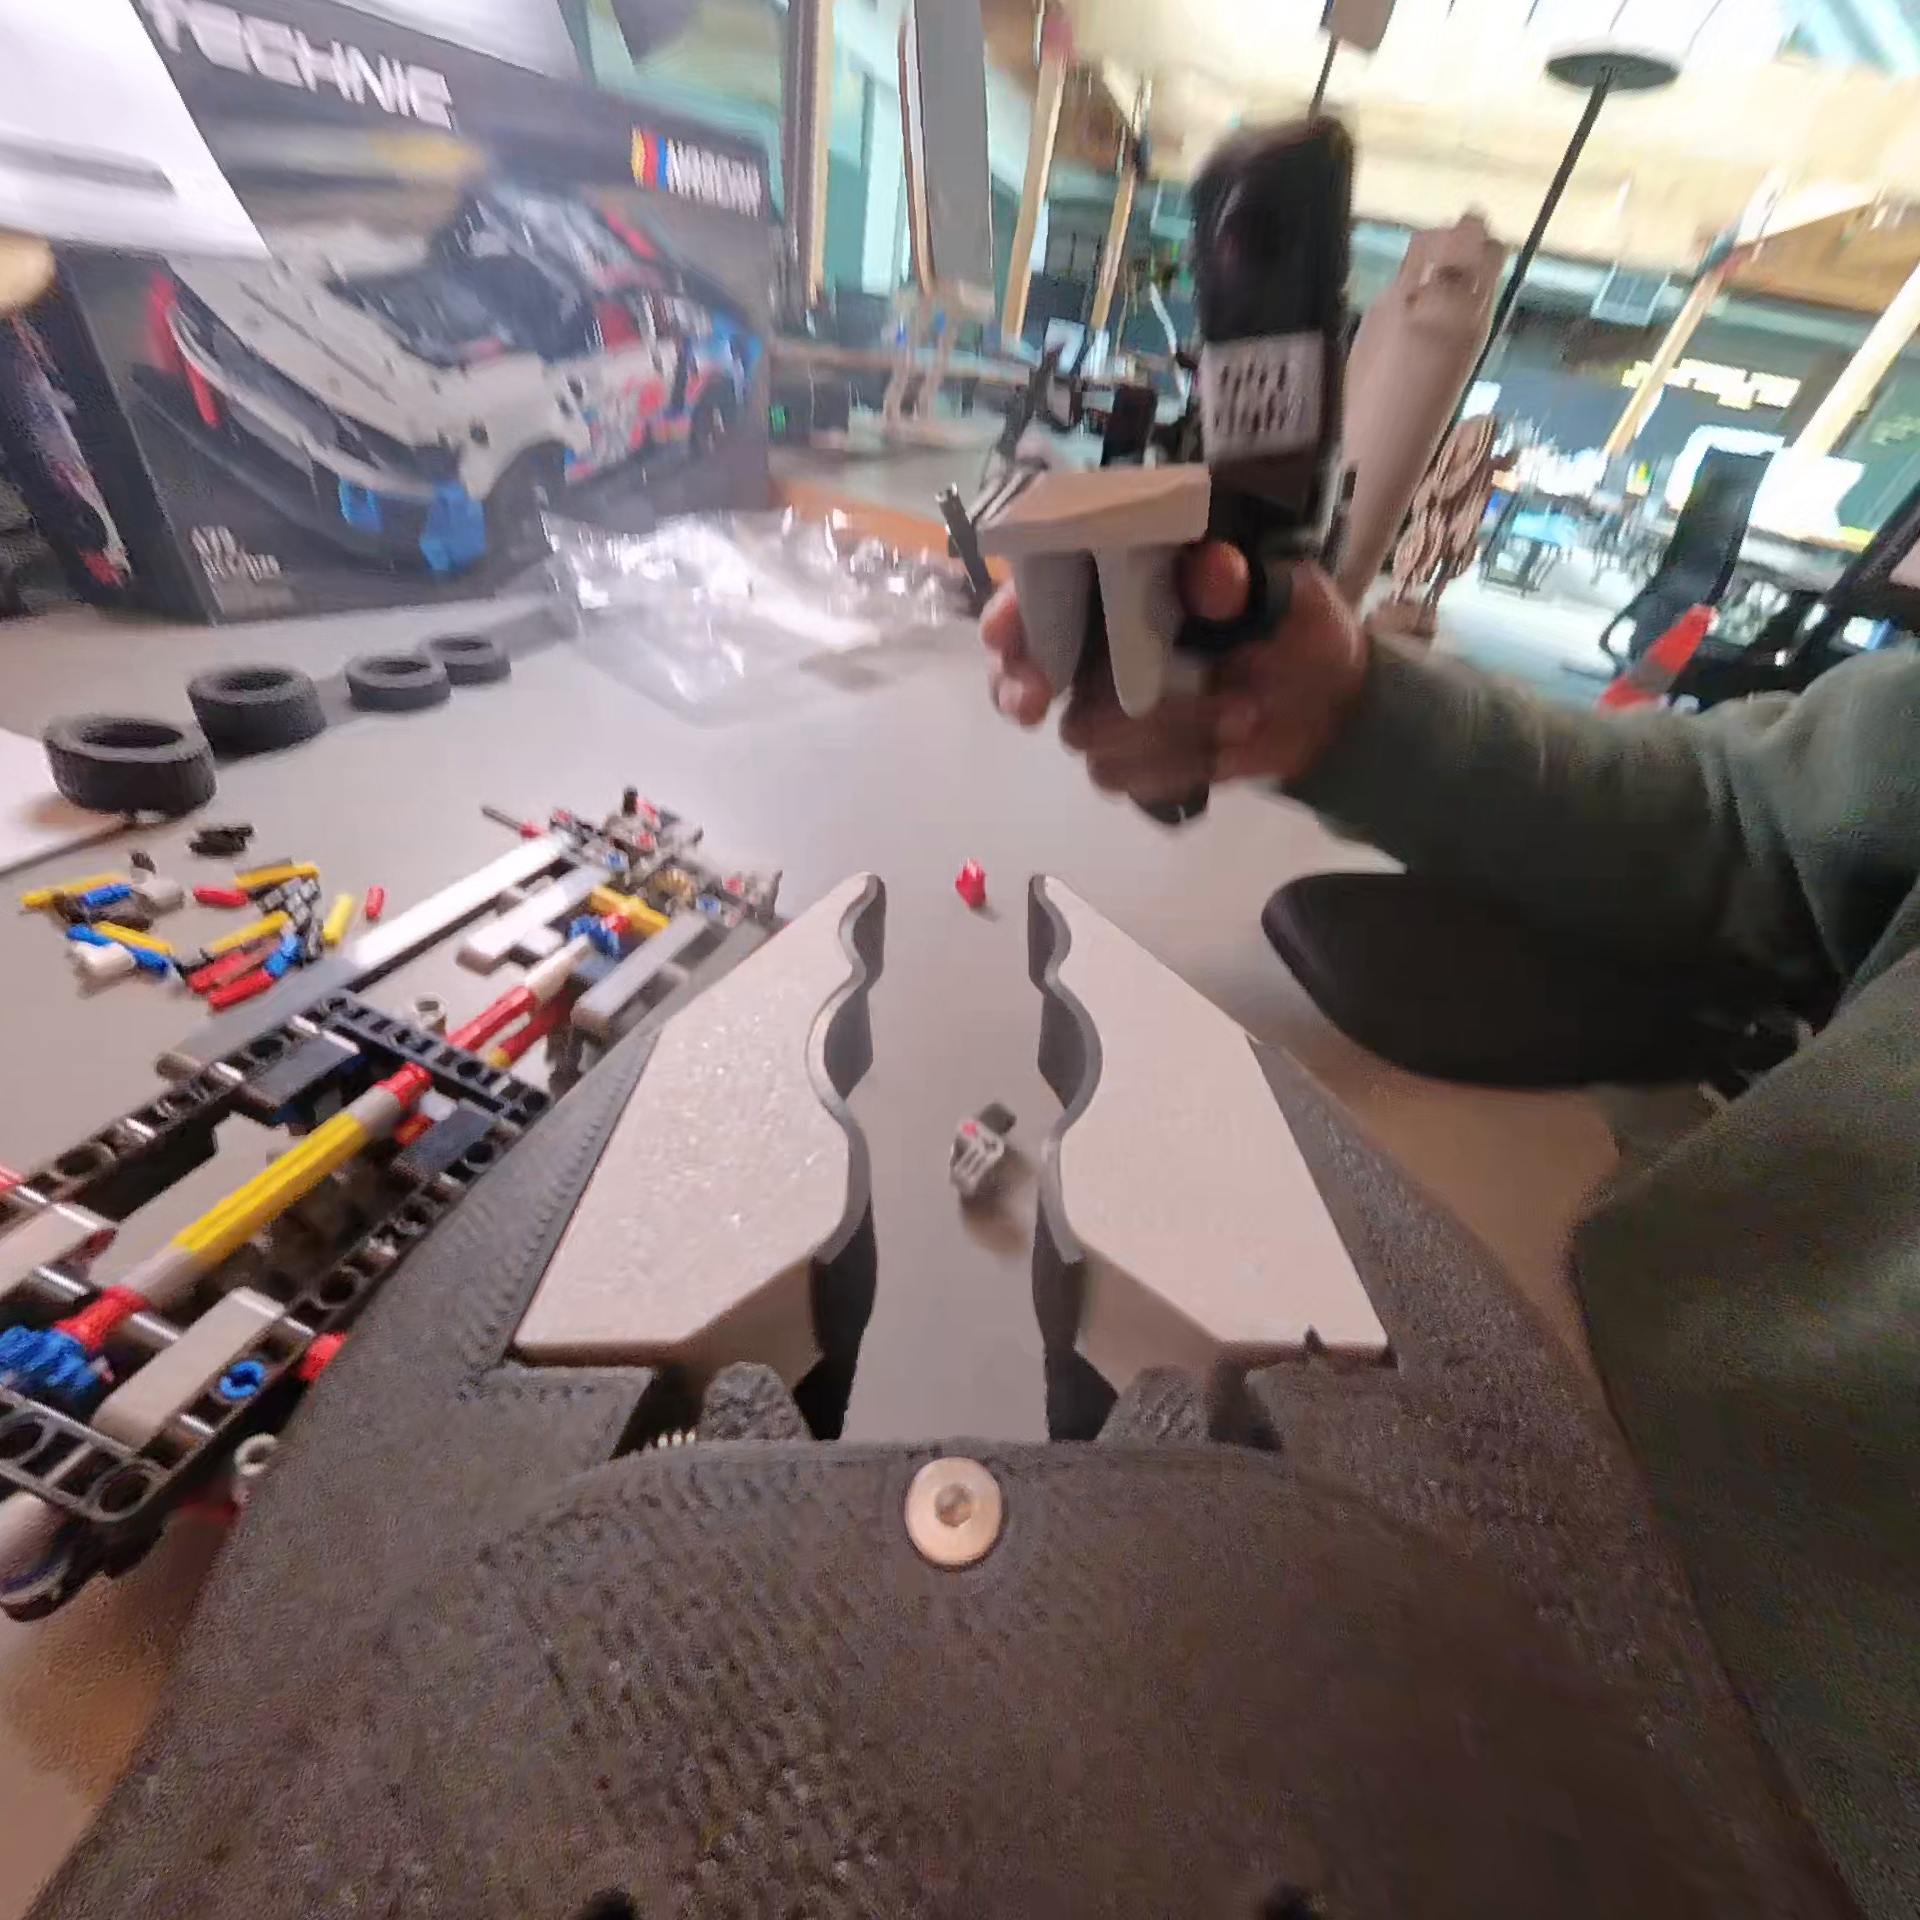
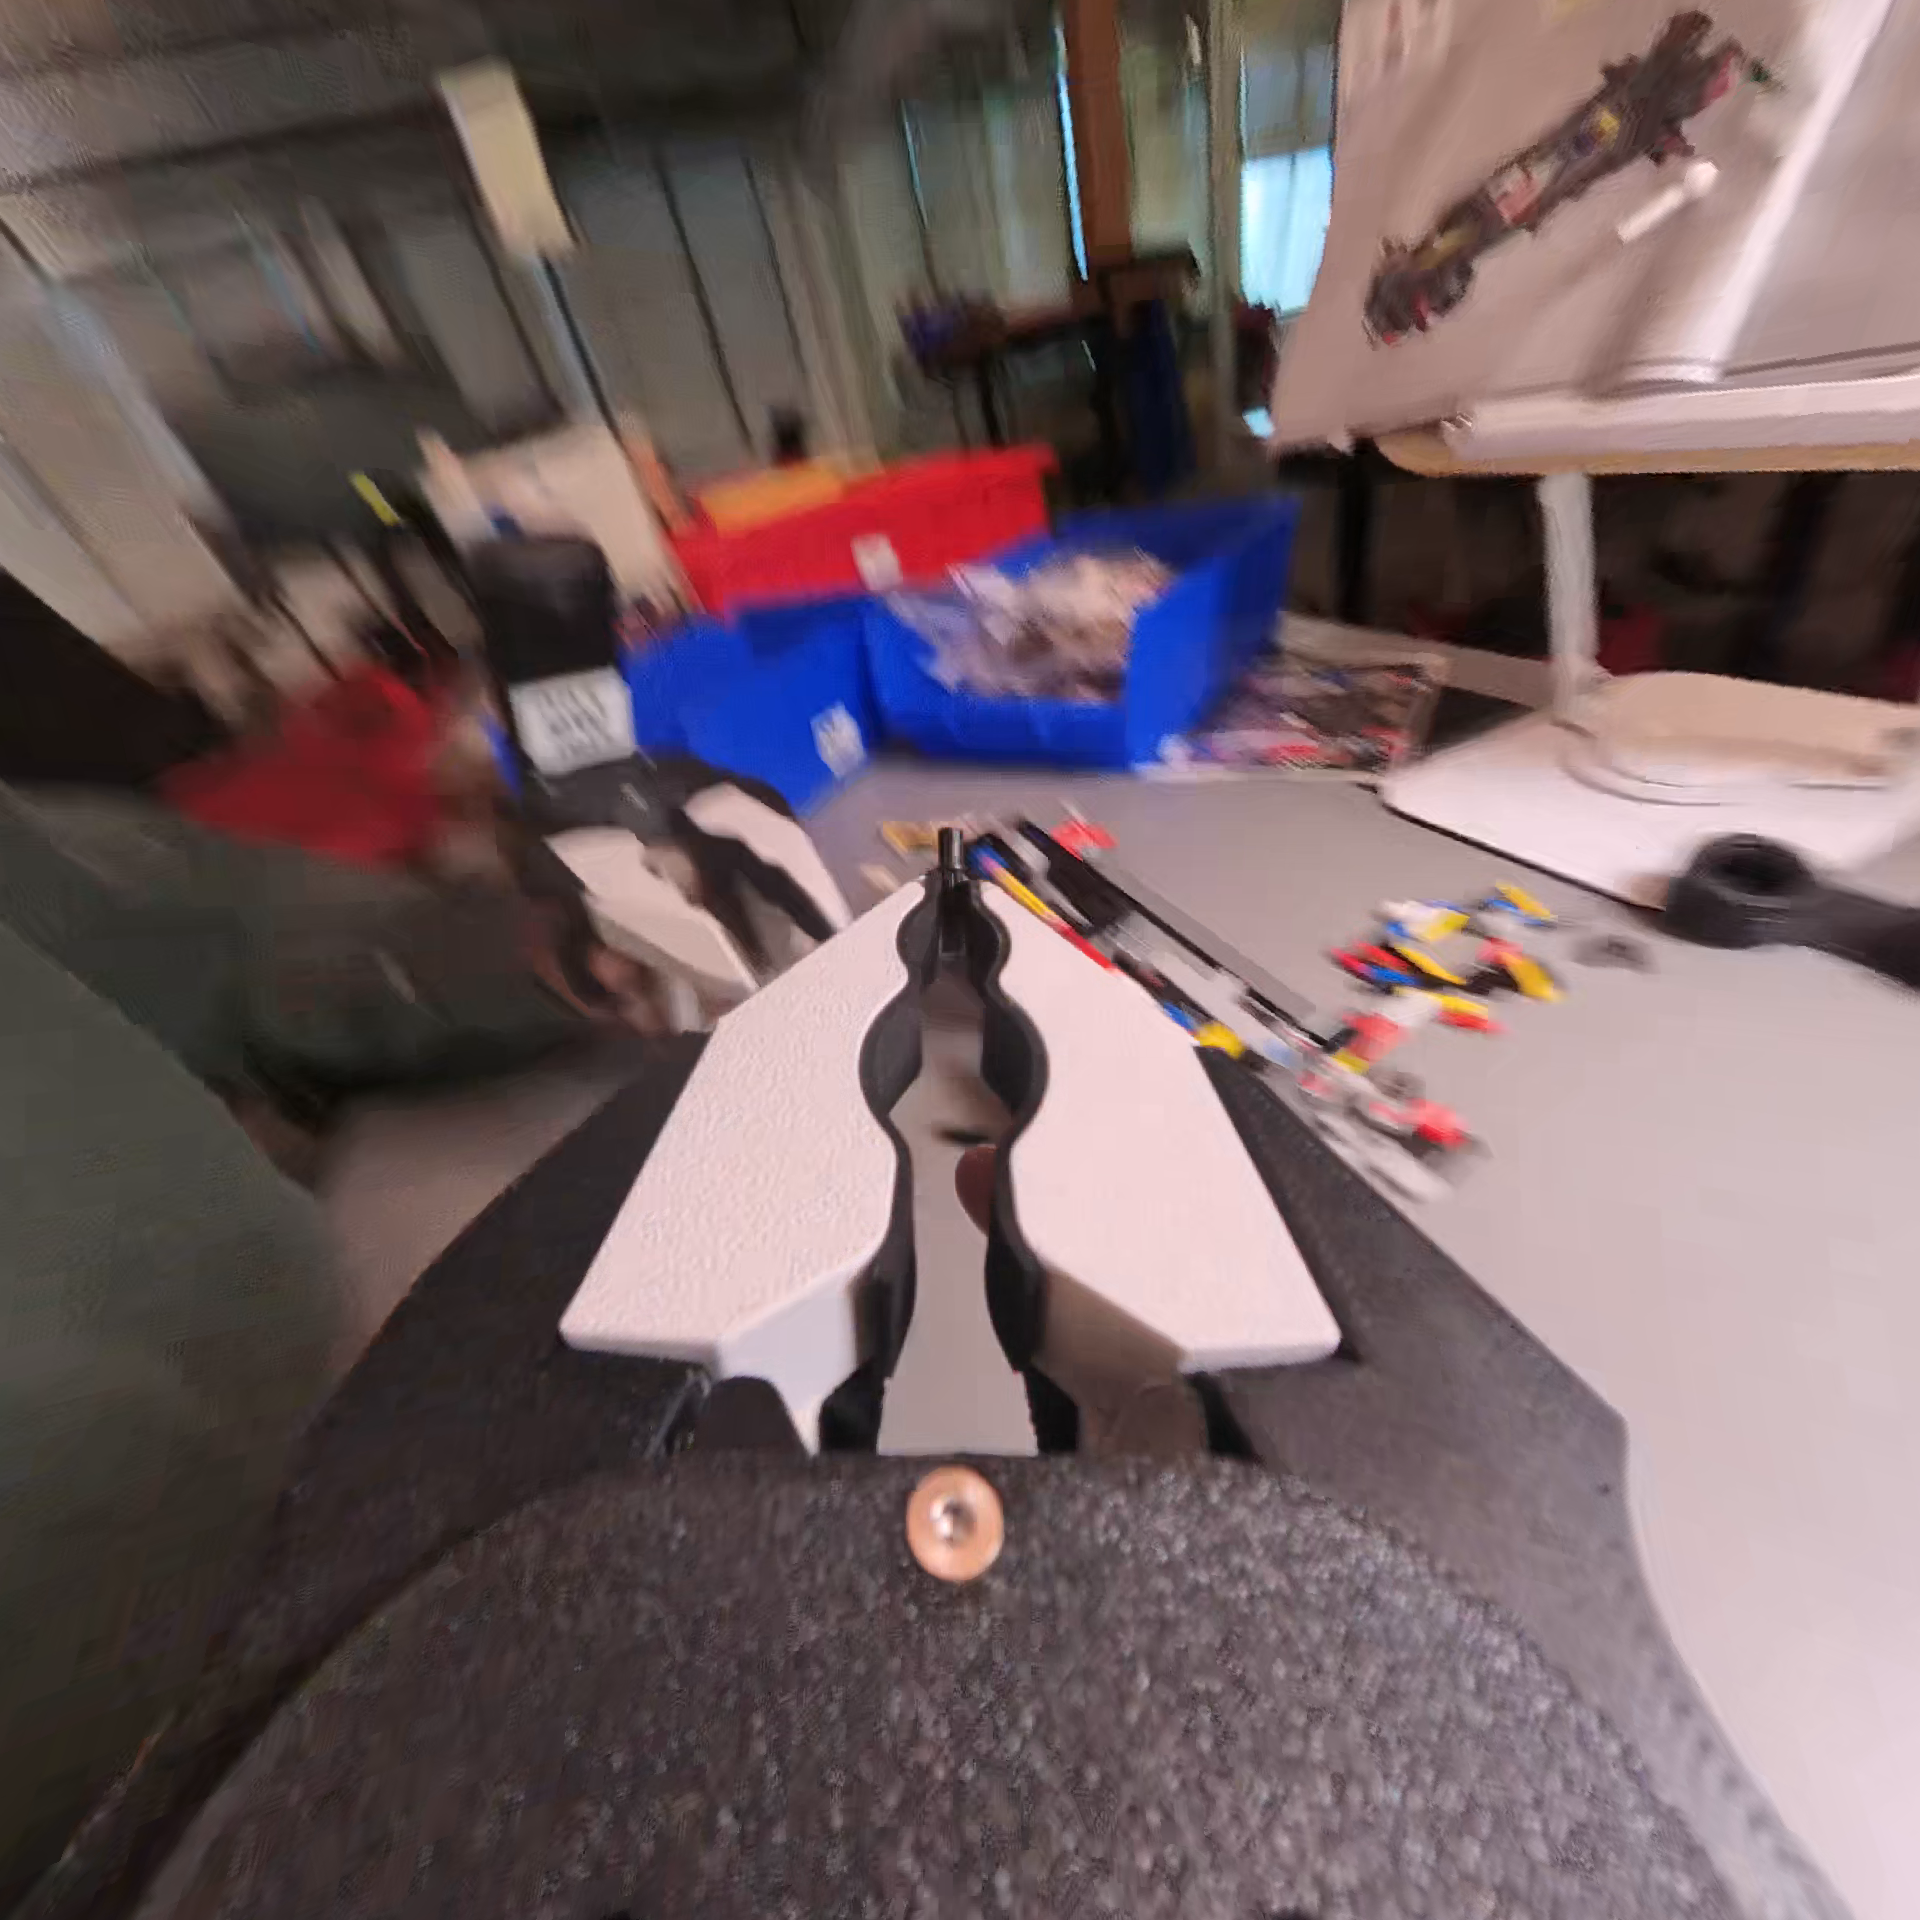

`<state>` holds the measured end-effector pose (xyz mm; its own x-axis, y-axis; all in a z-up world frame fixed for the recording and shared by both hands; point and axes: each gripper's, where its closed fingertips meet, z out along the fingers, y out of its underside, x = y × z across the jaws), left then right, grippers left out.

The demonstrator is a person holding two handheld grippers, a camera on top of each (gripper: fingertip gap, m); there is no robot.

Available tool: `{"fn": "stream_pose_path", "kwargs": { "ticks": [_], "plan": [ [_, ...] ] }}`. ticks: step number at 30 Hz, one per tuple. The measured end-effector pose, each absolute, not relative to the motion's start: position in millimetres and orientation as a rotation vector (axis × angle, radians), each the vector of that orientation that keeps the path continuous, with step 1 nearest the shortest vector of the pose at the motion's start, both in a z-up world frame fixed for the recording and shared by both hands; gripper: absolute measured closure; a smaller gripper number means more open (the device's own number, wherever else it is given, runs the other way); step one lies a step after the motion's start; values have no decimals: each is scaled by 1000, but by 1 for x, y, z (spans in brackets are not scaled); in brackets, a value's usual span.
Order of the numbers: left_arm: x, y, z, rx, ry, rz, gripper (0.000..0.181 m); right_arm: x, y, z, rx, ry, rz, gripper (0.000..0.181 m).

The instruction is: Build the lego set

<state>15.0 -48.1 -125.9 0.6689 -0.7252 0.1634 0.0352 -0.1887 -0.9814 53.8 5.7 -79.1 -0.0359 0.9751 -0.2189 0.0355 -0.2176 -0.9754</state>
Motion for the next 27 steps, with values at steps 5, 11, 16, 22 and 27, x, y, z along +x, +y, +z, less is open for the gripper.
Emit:
{"fn": "stream_pose_path", "kwargs": {
  "ticks": [5, 11, 16, 22, 27],
  "plan": [
    [6, -52, -93, -1462, 571, -534, 153, 9, -38, -79, -1484, -775, 2004, 181],
    [7, -56, -91, -1422, 665, -323, 158, -9, -55, -91, -1539, -647, 2206, 181],
    [6, -54, -97, -1429, 717, -210, 170, -6, -58, -89, -1533, -605, 2272, 181],
    [8, -56, -97, -1414, 751, -151, 179, -2, -56, -89, -1522, -653, 2249, 181],
    [6, -57, -99, -1427, 758, -184, 180, 0, -58, -92, -1492, -777, 2118, 181]
  ]
}}
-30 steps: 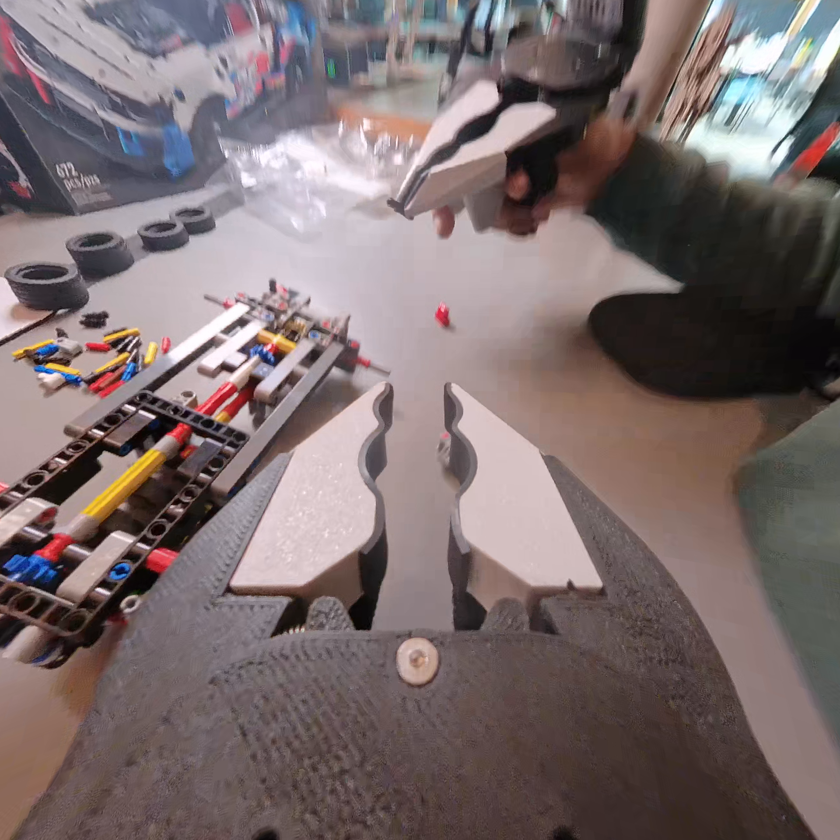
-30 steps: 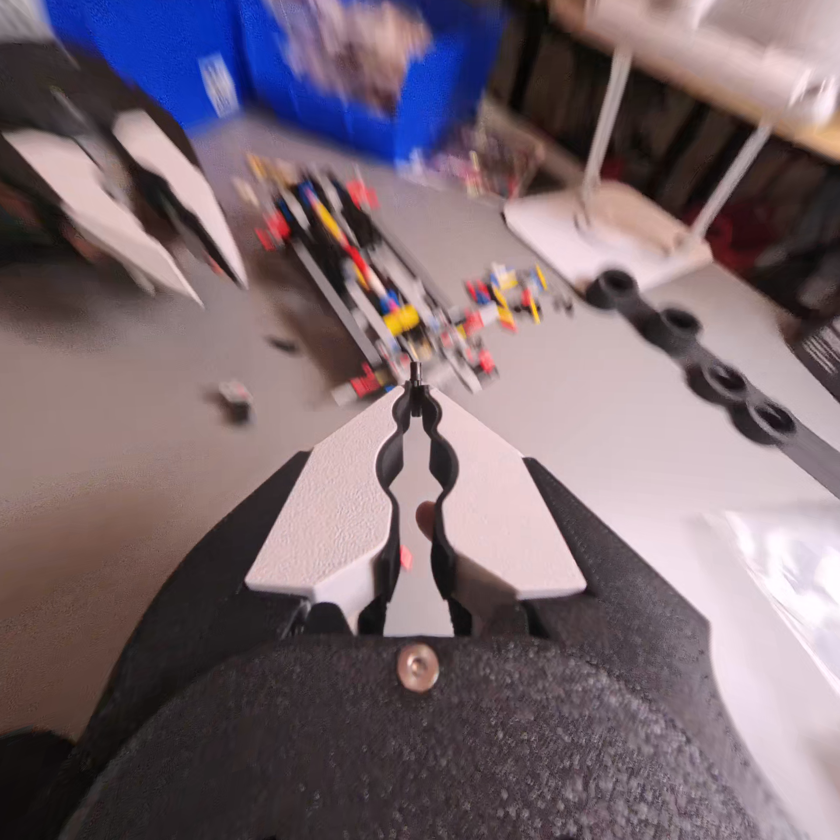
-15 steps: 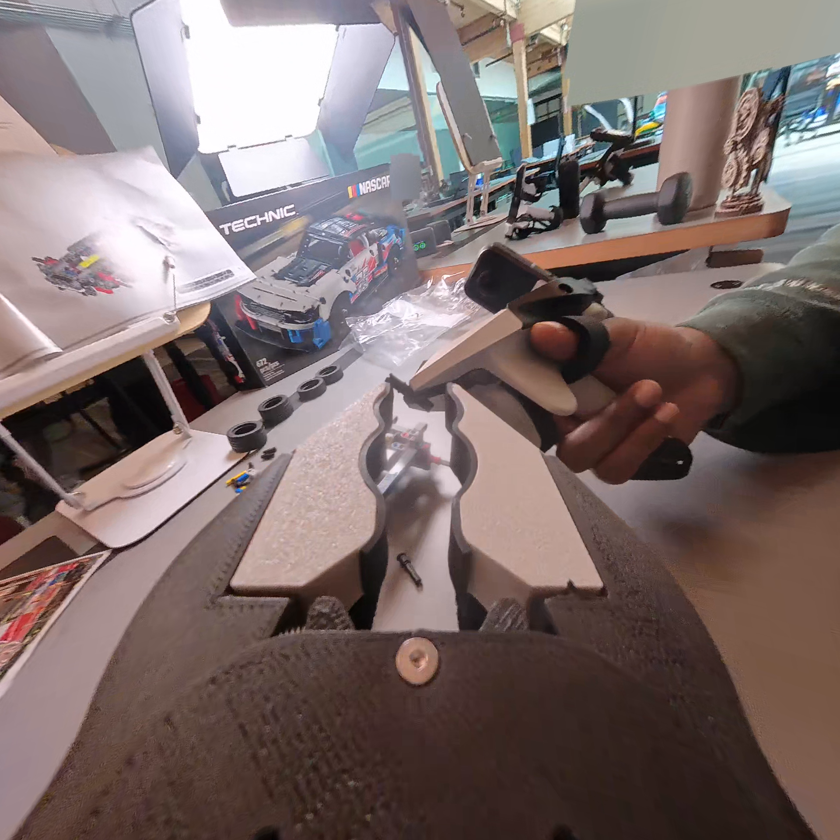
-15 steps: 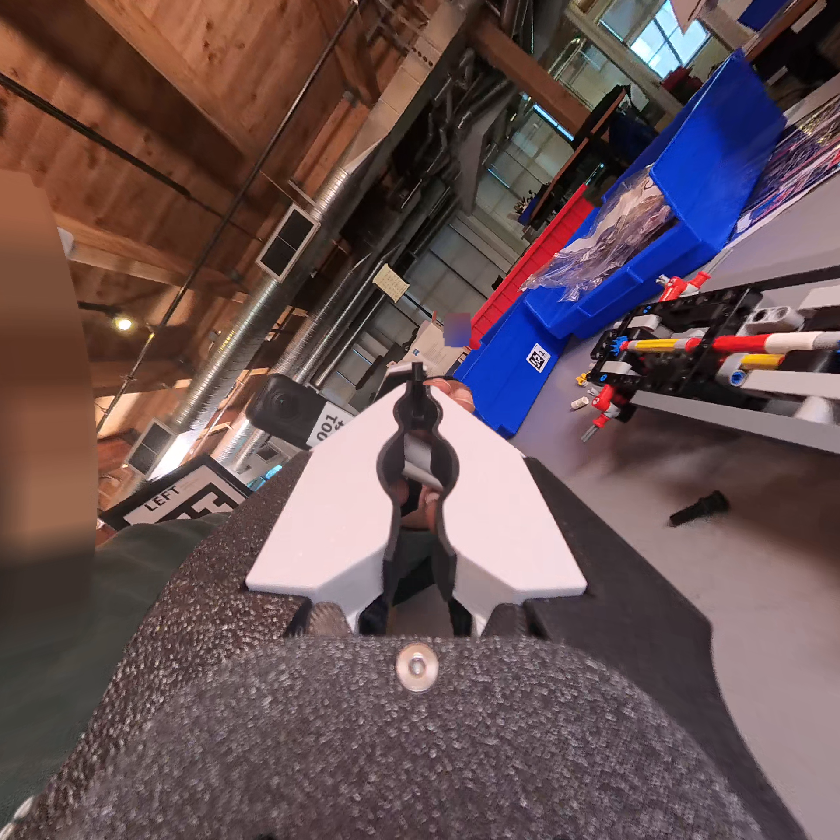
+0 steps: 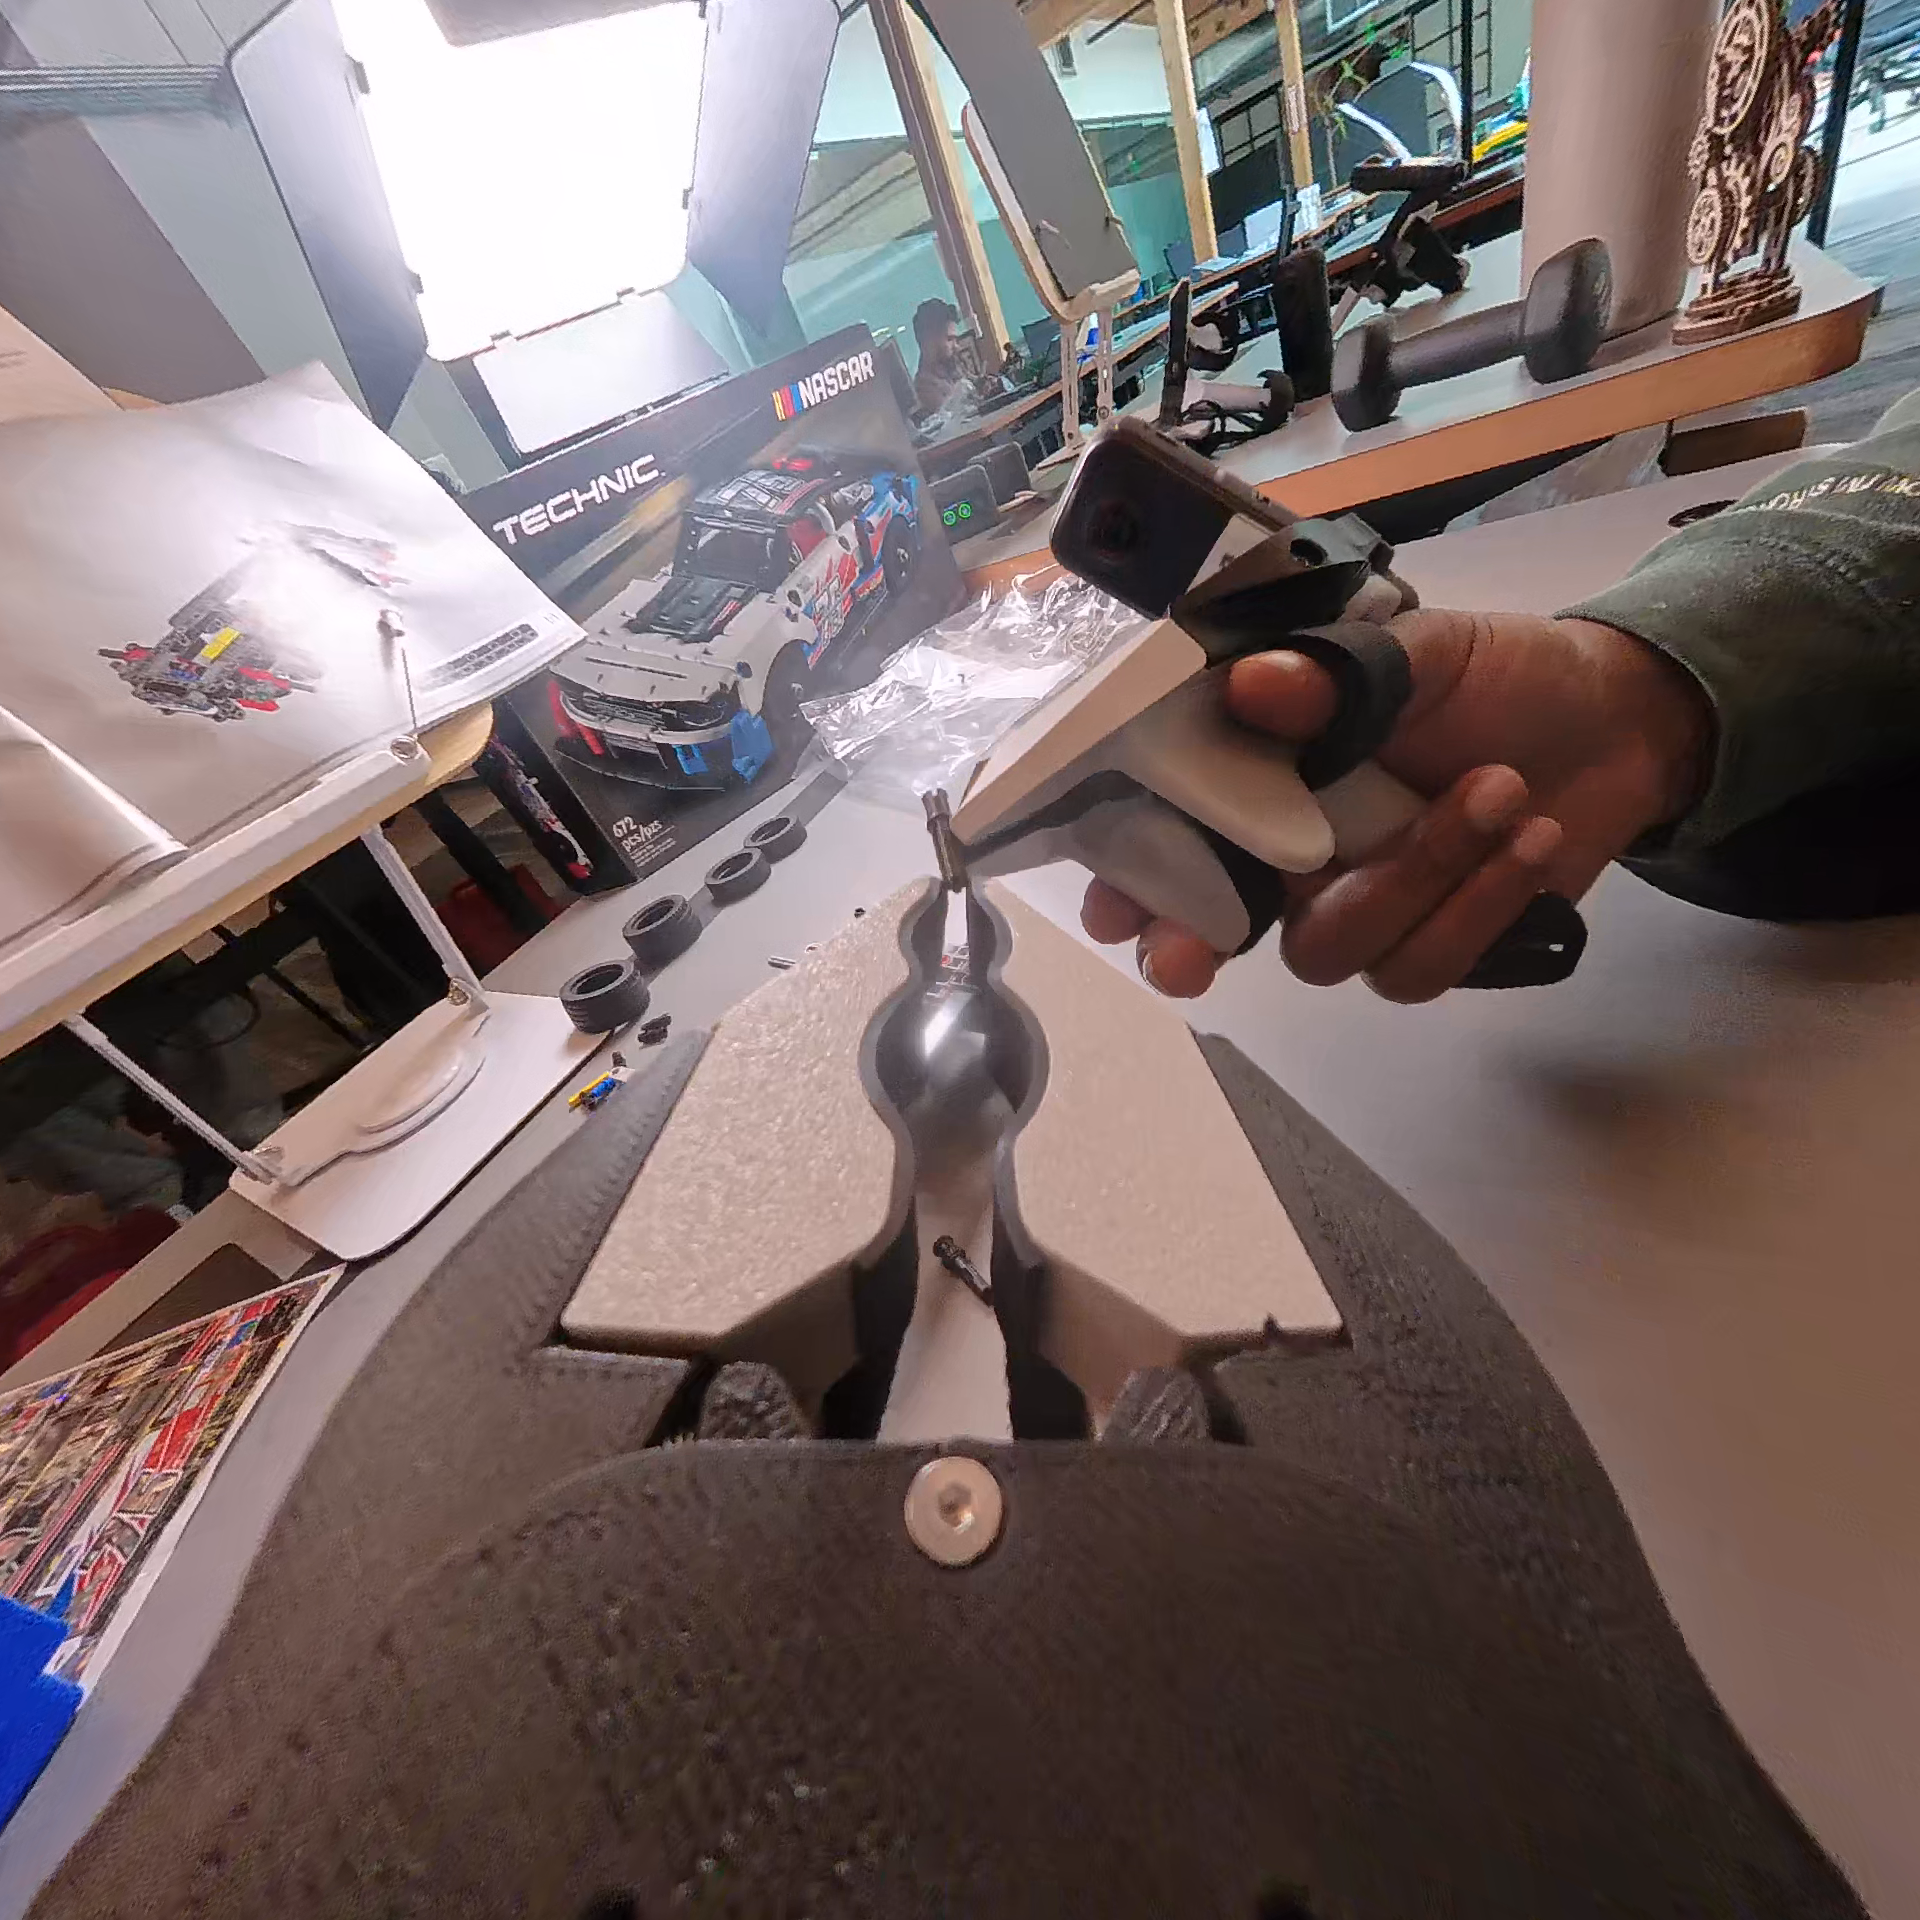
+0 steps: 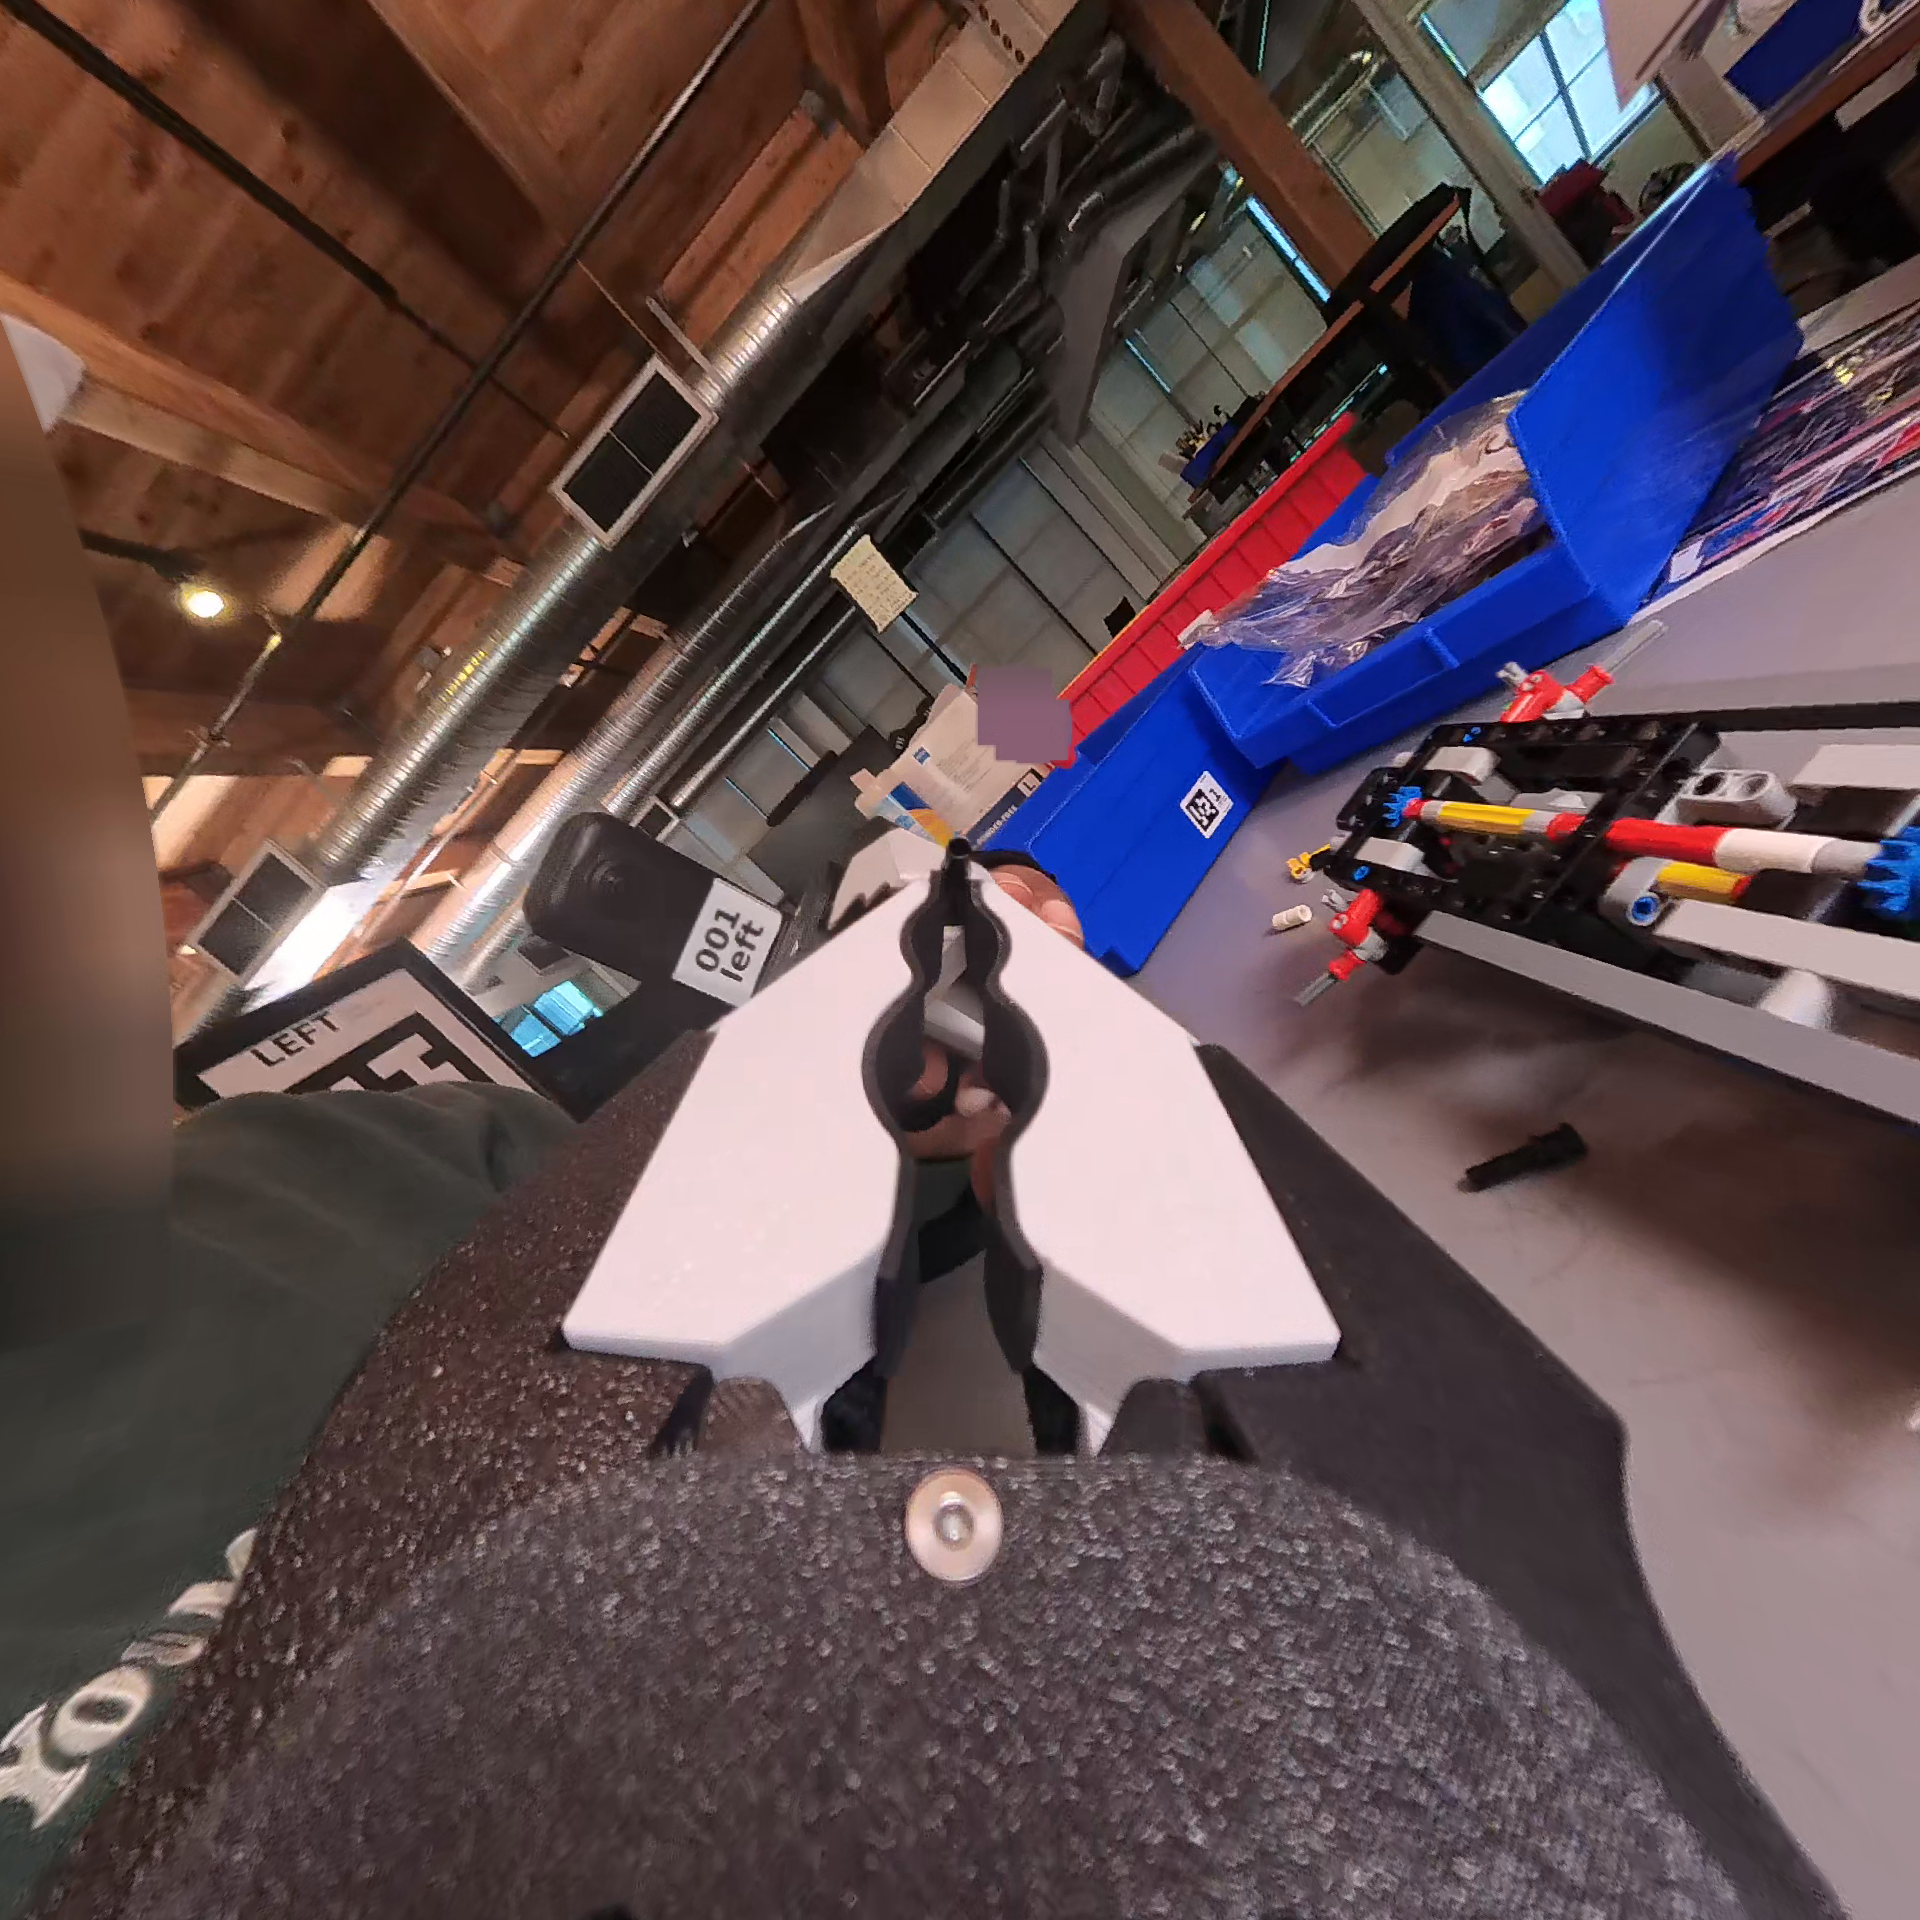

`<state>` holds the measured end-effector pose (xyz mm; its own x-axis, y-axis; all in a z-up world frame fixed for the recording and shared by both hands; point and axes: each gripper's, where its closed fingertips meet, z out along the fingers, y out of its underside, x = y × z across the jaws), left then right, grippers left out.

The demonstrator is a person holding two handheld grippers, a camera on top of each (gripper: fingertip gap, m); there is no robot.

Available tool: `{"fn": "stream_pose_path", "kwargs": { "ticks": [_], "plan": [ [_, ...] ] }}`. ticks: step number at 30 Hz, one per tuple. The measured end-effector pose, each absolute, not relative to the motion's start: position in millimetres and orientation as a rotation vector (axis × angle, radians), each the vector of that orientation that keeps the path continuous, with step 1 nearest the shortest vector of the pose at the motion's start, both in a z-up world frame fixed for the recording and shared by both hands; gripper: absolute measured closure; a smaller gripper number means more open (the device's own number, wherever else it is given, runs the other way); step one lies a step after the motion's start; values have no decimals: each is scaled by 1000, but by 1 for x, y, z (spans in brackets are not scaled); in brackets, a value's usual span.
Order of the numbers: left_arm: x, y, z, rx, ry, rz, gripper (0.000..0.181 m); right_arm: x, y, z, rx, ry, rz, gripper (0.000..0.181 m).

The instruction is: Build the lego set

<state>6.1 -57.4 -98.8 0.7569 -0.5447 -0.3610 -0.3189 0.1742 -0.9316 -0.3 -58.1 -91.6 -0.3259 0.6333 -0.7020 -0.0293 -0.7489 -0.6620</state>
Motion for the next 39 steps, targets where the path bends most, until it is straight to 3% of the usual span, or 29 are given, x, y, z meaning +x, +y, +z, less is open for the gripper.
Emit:
{"fn": "stream_pose_path", "kwargs": {
  "ticks": [5, 8, 13, 26, 31, 35, 39],
  "plan": [
    [6, -61, -99, -1436, 767, -243, 181, 0, -62, -95, -1473, -914, 2013, 180],
    [5, -64, -96, -1435, 746, -320, 181, 2, -68, -94, -1426, -1031, 1950, 166],
    [9, -69, -92, -1422, 752, -403, 181, 8, -62, -88, -1375, -1073, 1900, 164],
    [16, -71, -100, -1456, 765, -477, 181, 14, -69, -88, -1343, -1179, 1953, 181],
    [19, -71, -105, -1486, 763, -533, 166, 13, -71, -91, -1312, -1257, 1803, 181],
    [24, -73, -111, -1502, 788, -558, 179, 9, -81, -94, -1303, -1299, 1779, 181],
    [26, -75, -112, -1511, 804, -573, 180, 9, -82, -94, -1299, -1302, 1784, 181]
  ]
}}
